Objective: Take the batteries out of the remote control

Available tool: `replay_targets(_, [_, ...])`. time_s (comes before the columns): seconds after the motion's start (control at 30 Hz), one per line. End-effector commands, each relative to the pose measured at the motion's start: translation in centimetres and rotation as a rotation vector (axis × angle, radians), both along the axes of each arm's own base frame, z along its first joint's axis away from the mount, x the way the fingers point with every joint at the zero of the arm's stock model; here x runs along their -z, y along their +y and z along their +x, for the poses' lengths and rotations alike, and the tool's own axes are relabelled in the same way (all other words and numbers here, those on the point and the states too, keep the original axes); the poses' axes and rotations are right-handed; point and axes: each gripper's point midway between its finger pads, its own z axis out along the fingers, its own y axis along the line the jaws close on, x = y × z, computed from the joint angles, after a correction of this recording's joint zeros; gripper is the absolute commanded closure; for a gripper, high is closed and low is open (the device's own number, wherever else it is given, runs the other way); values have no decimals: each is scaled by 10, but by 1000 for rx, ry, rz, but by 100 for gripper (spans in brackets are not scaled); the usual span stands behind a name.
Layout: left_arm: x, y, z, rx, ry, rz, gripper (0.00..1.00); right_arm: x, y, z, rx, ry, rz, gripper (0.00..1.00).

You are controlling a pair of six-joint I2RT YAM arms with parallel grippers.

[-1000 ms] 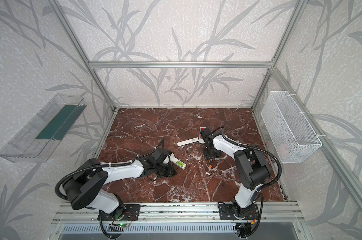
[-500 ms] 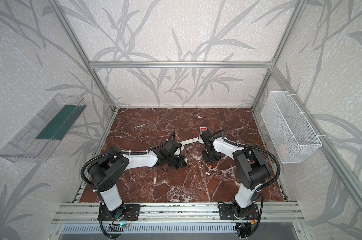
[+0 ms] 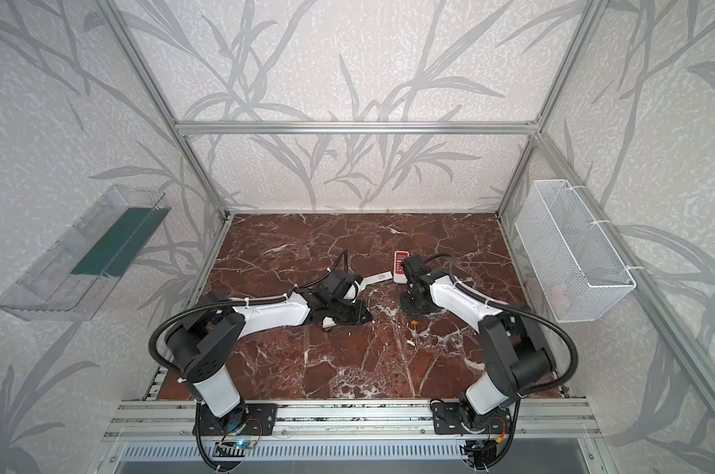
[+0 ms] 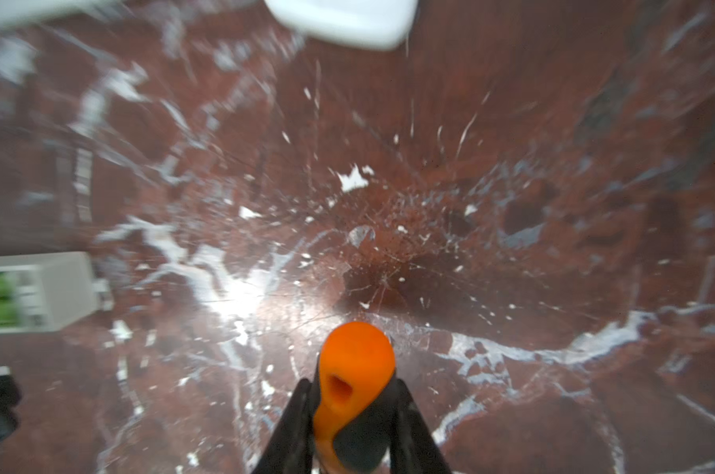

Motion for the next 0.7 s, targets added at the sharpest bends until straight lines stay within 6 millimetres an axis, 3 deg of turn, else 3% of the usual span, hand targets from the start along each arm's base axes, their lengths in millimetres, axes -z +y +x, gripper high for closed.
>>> replay_targets(0.0, [-52, 6, 4, 48, -157, -40, 79, -75, 21, 16, -30, -263, 198, 96])
replay_targets(0.2, [-135, 6, 1, 120, -454, -210, 59, -174, 56, 10, -154, -599, 545, 99])
replay_targets(0.33, [-182, 1, -16, 184, -650, -401, 54, -208, 70, 5, -208, -685, 694, 99])
replay_targets(0.43, [-192, 4, -20, 191, -711, -426, 52, -223, 76, 4, -213, -696, 770, 99])
replay_targets(0.67, [-176, -1, -23, 218, -771, -397, 56, -238, 78, 7, -150, -668, 822, 100])
